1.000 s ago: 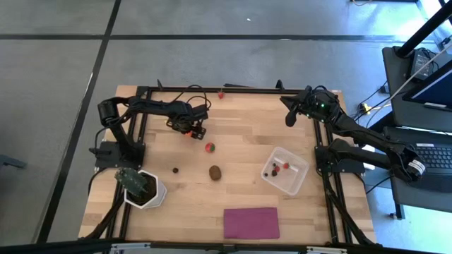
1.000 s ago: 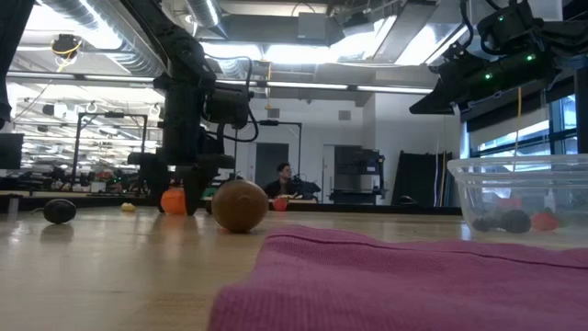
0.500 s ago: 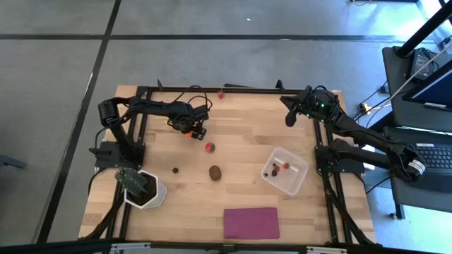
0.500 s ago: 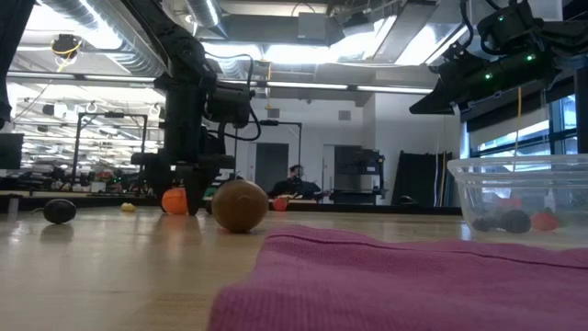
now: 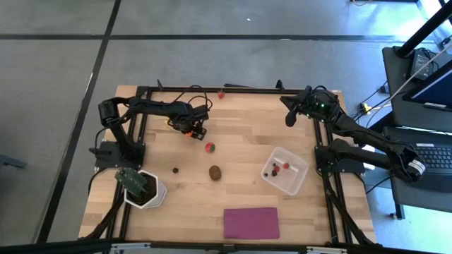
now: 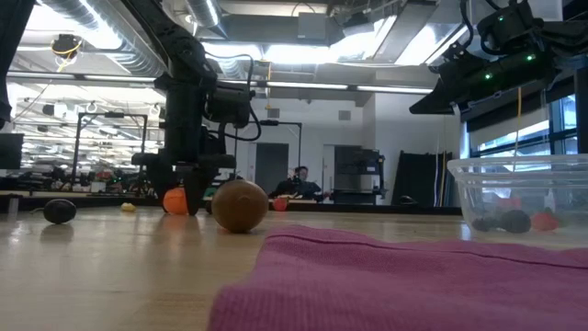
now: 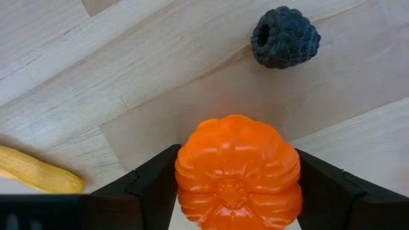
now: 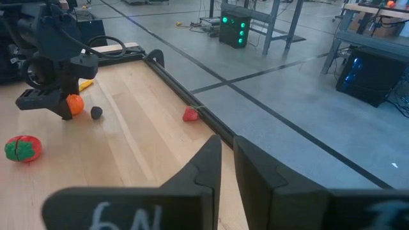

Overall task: Pick and placing Produce into tupperware
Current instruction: Put the pumpkin into the transparent bin

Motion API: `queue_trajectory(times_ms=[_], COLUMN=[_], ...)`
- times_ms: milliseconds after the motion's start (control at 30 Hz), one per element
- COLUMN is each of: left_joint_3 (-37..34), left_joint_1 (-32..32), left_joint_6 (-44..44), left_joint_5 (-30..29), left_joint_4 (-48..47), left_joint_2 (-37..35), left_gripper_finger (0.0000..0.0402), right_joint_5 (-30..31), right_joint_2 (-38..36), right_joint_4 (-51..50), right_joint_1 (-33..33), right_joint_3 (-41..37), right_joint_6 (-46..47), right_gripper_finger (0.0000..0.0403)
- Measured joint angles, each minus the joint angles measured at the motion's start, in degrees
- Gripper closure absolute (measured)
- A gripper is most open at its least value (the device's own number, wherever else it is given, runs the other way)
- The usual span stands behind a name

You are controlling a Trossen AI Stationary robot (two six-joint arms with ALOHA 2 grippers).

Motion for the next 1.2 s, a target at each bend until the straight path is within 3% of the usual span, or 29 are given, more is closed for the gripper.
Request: queue_trajectory(times_ms=[533, 867, 1000, 1200], left_joint_3=[1.2, 16.0, 23.6, 30.7], left_joint_1=[0.3, 0.9, -0.6, -5.3], left_joint_6=[1.0, 10.1, 13.1, 17.7], left_joint_5=[1.7, 11.4, 15.4, 17.0], left_joint_4=[-1.4, -0.8, 5.8, 26.3], left_joint_2=[-0.1, -0.2, -0.2, -0.3], left_gripper_finger=[0.0165, 0.0165, 0.0164, 0.0166], right_joint_5=[0.0, 0.0, 0.0, 0.0], right_joint_2=[0.0, 0.0, 0.0, 0.0], right_joint_4=[0.0, 0.0, 0.0, 0.0], right_joint_1=[0.0, 0.0, 0.0, 0.0], right_joint_3=[0.0, 0.0, 0.0, 0.0], right_joint_6=[0.0, 0.0, 0.0, 0.0], right_gripper_finger=[0.0356, 0.0356, 0.0356, 0.0356])
